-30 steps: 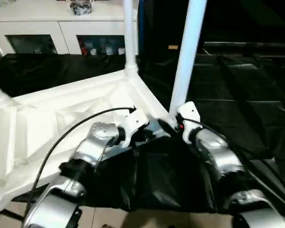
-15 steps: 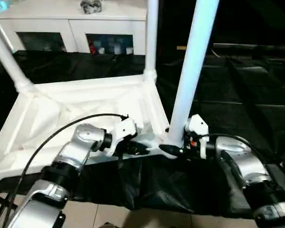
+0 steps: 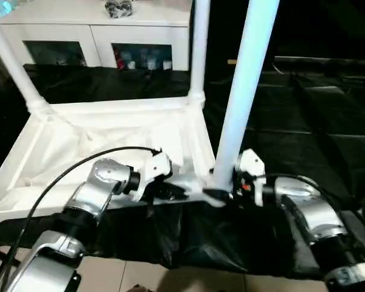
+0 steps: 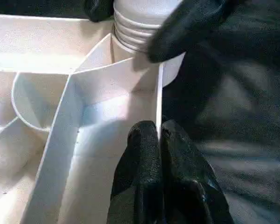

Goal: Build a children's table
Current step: Rotate leg to tighten

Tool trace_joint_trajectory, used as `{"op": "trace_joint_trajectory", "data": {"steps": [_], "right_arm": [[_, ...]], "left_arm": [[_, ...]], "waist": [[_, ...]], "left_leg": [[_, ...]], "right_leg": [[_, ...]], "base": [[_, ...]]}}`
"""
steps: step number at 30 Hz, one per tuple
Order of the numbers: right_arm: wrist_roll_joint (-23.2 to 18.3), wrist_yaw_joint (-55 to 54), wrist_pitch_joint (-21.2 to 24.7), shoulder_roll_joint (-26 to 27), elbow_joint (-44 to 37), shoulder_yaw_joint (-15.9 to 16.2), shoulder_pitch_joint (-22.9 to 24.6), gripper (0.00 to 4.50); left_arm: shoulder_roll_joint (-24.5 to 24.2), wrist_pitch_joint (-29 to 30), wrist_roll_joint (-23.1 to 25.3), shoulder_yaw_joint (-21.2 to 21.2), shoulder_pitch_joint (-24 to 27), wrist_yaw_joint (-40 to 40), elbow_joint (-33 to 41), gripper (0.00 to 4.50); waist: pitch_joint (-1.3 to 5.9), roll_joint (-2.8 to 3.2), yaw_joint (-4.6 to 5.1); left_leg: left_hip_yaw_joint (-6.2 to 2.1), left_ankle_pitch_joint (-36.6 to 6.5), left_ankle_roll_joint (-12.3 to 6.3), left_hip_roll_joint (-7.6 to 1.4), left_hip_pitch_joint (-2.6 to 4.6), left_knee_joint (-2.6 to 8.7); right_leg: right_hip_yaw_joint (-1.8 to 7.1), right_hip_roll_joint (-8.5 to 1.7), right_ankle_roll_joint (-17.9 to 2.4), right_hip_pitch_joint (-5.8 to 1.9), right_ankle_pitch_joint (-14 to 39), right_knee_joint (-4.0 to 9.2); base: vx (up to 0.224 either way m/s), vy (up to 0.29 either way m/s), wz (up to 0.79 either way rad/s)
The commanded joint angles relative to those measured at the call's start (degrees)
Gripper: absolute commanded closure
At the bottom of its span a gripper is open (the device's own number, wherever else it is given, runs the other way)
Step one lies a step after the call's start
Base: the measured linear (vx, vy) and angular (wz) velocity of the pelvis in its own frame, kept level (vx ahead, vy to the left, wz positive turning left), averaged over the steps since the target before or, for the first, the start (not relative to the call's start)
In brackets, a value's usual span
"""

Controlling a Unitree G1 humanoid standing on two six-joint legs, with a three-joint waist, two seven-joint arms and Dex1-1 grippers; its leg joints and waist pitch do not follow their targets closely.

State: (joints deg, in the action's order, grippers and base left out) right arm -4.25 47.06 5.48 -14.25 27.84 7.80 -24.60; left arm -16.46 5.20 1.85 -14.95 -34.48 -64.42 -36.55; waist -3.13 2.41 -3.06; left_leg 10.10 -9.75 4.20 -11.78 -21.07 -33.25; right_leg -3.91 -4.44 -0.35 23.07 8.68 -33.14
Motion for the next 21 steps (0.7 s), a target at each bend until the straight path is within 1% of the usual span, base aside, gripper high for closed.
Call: {"op": "trace_joint_trajectory", "data": {"steps": [1, 2, 3, 4, 5, 6, 7, 8, 9, 10, 11, 12, 13, 14, 15, 16, 17, 19, 21], "right_arm": [[2.79, -9.86, 0.24, 4.46, 4.52, 1.04, -1.74, 1.81], [2.76, -10.50, 0.28, 4.77, 4.83, 0.86, -1.88, 1.81], [2.74, -11.27, 0.33, 5.15, 5.21, 0.63, -2.04, 1.81], [2.36, -16.65, 0.76, 7.92, 7.56, -0.86, -3.14, 1.81], [2.36, -16.65, 0.76, 7.92, 7.56, -0.86, -3.14, 1.81], [2.15, -23.02, 0.98, 11.18, 10.44, -2.29, -4.68, 1.81], [2.31, -25.34, 0.98, 13.01, 11.67, -2.61, -5.53, 1.81], [2.72, -26.08, 0.79, 13.84, 12.24, -2.59, -5.94, 1.81], [3.20, -26.37, 0.43, 14.24, 12.56, -2.36, -6.16, 1.81], [3.51, -26.50, 0.17, 14.41, 12.72, -2.19, -6.27, 1.81], [3.56, -26.42, -0.21, 14.56, 13.06, -2.19, -6.43, 1.46], [2.78, -25.25, -0.72, 14.93, 13.59, -2.61, -6.83, 1.46], [2.12, -24.60, -0.71, 15.05, 13.73, -3.00, -7.00, 1.11], [1.63, -23.15, -0.68, 14.61, 13.15, -3.07, -6.99, 1.09], [1.93, -22.58, -1.13, 14.06, 12.97, -2.80, -6.97, 1.09], [1.97, -22.52, -1.18, 13.99, 12.95, -2.77, -6.97, 0.99], [2.72, -21.91, -2.33, 13.08, 13.01, -2.37, -7.01, 0.70], [3.10, -21.76, -3.07, 12.71, 13.32, -2.27, -7.14, 0.63], [2.07, -16.44, -4.14, 9.85, 12.24, -2.26, -6.78, 0.63]], "left_arm": [[3.92, 1.60, 0.71, 0.90, -2.98, 8.09, -0.52, 4.50], [4.13, 1.78, 0.84, 0.93, -3.09, 8.65, -0.67, 4.50], [4.39, 1.99, 1.00, 0.97, -3.23, 9.33, -0.86, 4.50], [6.55, 3.04, 1.29, 1.63, -4.29, 13.72, -2.26, 4.50], [6.55, 3.04, 1.29, 1.63, -4.29, 13.72, -2.26, 4.50], [9.16, 3.88, 1.69, 1.94, -5.47, 18.34, -3.66, 4.50], [10.65, 3.94, 1.97, 2.02, -5.99, 20.72, -4.27, 4.50], [11.32, 3.85, 2.14, 1.99, -6.21, 21.54, -4.55, 4.50], [11.70, 3.70, 2.25, 1.87, -6.29, 21.72, -4.63, 4.50], [11.89, 3.59, 2.31, 1.78, -6.33, 21.74, -4.64, 4.50], [12.02, 3.35, 2.44, 1.70, -6.36, 21.78, -4.69, 4.50], [12.30, 2.55, 2.57, 1.38, -6.30, 21.08, -4.58, 4.50], [12.36, 2.29, 2.54, 1.25, -6.22, 20.62, -4.45, 4.50], [11.88, 1.55, 2.32, 0.88, -5.75, 19.06, -3.64, 4.50], [11.46, 0.96, 2.17, 0.68, -5.47, 18.00, -3.27, 4.50], [11.41, 0.89, 2.15, 0.66, -5.44, 17.89, -3.23, 4.50], [10.80, 0.28, 1.88, 0.41, -5.09, 16.43, -2.84, 4.50], [10.55, 0.10, 1.78, 0.32, -4.97, 15.96, -2.78, 4.50], [8.49, -1.19, 1.24, -0.12, -3.93, 12.26, -1.72, 4.50]], "waist": [[3.49, -0.34, 0.60], [3.62, -0.49, 0.84], [3.66, -0.52, 0.95], [3.60, -0.42, 1.08], [3.70, -0.44, 1.29], [3.82, -0.52, 1.30], [3.77, -0.37, 1.47], [3.79, -0.41, 1.47], [3.90, -0.45, 1.33], [3.90, -0.46, 1.32], [4.02, -0.43, 1.15], [4.02, -0.46, 1.19], [4.03, -0.47, 1.15], [4.03, -0.03, 1.05], [4.00, -0.28, 1.18], [4.02, -0.25, 1.12], [4.04, -0.25, 1.18], [4.08, -0.21, 1.16], [4.13, -0.23, 1.09]], "left_leg": [[-0.27, -18.02, -0.34, -0.77, 0.99, 3.91], [-0.49, -18.51, -0.21, -0.65, 0.99, 3.90], [-0.49, -18.40, -0.42, -0.69, 0.87, 3.91], [-0.42, -18.46, -0.82, -0.71, 0.83, 3.89], [-0.45, -18.36, -0.86, -0.67, 0.89, 3.88], [-0.47, -17.85, -1.02, -0.63, 0.73, 3.84], [-0.35, -17.42, -0.84, -0.64, 0.79, 3.81], [-0.32, -17.13, -0.91, -0.57, 0.71, 3.78], [-0.32, -16.95, -1.21, -0.63, 0.76, 3.74], [-0.32, -16.68, -1.40, -0.63, 0.64, 3.77], [-0.25, -15.89, -1.83, -0.66, 0.55, 3.71], [-0.24, -15.71, -2.00, -0.69, 0.48, 3.72], [-0.21, -15.47, -2.32, -0.65, 0.42, 3.70], [-0.22, -15.49, -2.55, -0.64, 0.51, 3.69], [-0.19, -15.85, -2.68, -0.63, 0.38, 3.72], [-0.24, -15.86, -2.67, -0.66, 0.42, 3.75], [-0.23, -15.90, -2.60, -0.69, 0.44, 3.76], [-0.22, -15.82, -2.58, -0.74, 0.45, 3.73], [-0.24, -15.86, -2.80, -0.77, 0.44, 3.72]], "right_leg": [[1.75, -3.18, -9.64, -1.96, 26.84, 4.73], [1.57, -3.26, -8.82, -2.29, 28.21, 4.88], [1.63, -3.29, -8.63, -2.34, 27.98, 4.96], [1.73, -3.26, -8.55, -2.20, 27.55, 5.07], [1.71, -3.19, -8.83, -2.16, 26.86, 5.00], [1.68, -3.19, -8.92, -2.39, 26.10, 4.89], [1.81, -3.12, -9.44, -2.10, 25.10, 4.82], [1.75, -3.08, -9.62, -2.22, 24.61, 4.81], [1.77, -3.14, -9.81, -2.31, 23.67, 4.76], [1.77, -3.11, -9.90, -2.40, 23.04, 4.68], [1.86, -3.17, -10.20, -2.50, 21.31, 4.55], [1.88, -3.17, -10.43, -2.51, 20.64, 4.45], [1.85, -3.10, -10.69, -2.64, 19.94, 4.34], [1.86, -3.12, -11.03, -2.61, 19.46, 4.29], [1.80, -3.05, -11.00, -2.74, 19.55, 4.34], [1.79, -3.13, -10.99, -2.75, 19.72, 4.35], [1.80, -3.12, -11.00, -2.72, 19.83, 4.36], [1.86, -3.17, -11.25, -2.71, 19.30, 4.27], [1.81, -3.20, -11.58, -2.83, 18.77, 4.21]], "base": [[0.000, 0.000, 0.00], [0.000, 0.000, 0.00], [0.000, 0.000, 0.00], [0.000, 0.000, 0.00], [0.000, 0.000, 0.00], [0.000, 0.000, 0.00], [0.000, 0.000, 0.00], [0.000, 0.000, 0.00], [0.000, 0.000, 0.00], [0.000, 0.000, 0.00], [0.000, 0.000, 0.00], [0.000, 0.000, 0.00], [0.000, 0.000, 0.00], [0.000, 0.000, 0.00], [0.000, 0.000, 0.00], [0.000, 0.000, 0.00], [0.000, 0.000, 0.00], [0.000, 0.000, 0.00], [0.000, 0.000, 0.00]]}}
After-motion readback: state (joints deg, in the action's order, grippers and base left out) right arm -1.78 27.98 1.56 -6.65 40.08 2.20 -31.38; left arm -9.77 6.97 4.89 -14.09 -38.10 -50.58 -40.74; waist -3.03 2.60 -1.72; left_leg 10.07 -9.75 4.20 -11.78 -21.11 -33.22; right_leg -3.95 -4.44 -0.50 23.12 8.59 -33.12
